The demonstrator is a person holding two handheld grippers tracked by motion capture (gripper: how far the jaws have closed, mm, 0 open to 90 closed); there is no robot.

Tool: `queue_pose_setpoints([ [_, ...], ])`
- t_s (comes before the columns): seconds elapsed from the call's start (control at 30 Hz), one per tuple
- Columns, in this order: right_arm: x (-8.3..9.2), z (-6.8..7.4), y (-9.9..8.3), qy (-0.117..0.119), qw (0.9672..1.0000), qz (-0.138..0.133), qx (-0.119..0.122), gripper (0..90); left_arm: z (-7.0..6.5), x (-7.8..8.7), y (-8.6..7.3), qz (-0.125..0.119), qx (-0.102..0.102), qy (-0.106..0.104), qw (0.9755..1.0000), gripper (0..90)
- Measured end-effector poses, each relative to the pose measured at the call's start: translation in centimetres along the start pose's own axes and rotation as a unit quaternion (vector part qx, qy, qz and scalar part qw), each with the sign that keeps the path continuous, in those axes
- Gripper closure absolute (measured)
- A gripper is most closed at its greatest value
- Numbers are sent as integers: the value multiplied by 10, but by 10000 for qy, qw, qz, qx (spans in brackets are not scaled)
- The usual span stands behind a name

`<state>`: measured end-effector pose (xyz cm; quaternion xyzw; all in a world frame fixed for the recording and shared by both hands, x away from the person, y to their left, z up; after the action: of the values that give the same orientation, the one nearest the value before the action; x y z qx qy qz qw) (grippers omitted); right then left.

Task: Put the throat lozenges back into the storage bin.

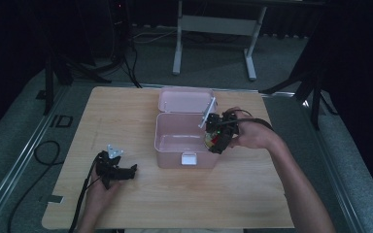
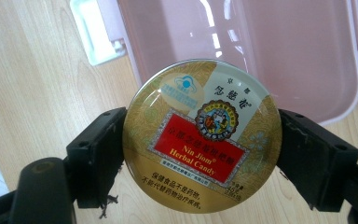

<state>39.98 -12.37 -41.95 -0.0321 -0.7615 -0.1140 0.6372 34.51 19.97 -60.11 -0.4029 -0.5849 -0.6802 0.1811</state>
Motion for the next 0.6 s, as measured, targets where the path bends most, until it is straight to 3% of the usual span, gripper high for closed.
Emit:
queue_pose_setpoints([
  [0.6,-9,-7,12,1,10000,28,-70,198,0,0,0,-4,-1,1,10000,25],
])
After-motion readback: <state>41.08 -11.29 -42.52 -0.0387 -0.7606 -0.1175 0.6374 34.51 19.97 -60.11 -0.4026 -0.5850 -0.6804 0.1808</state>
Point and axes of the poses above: each handheld gripper's, and its own axes: x roughly backward along the jaws, y roughly out of its top, z roughly to its left, the point moved 5 cm from there along -x, roughly forward along the jaws, and after that the axes turned 3 degrees about z, right-handed, at the moved point
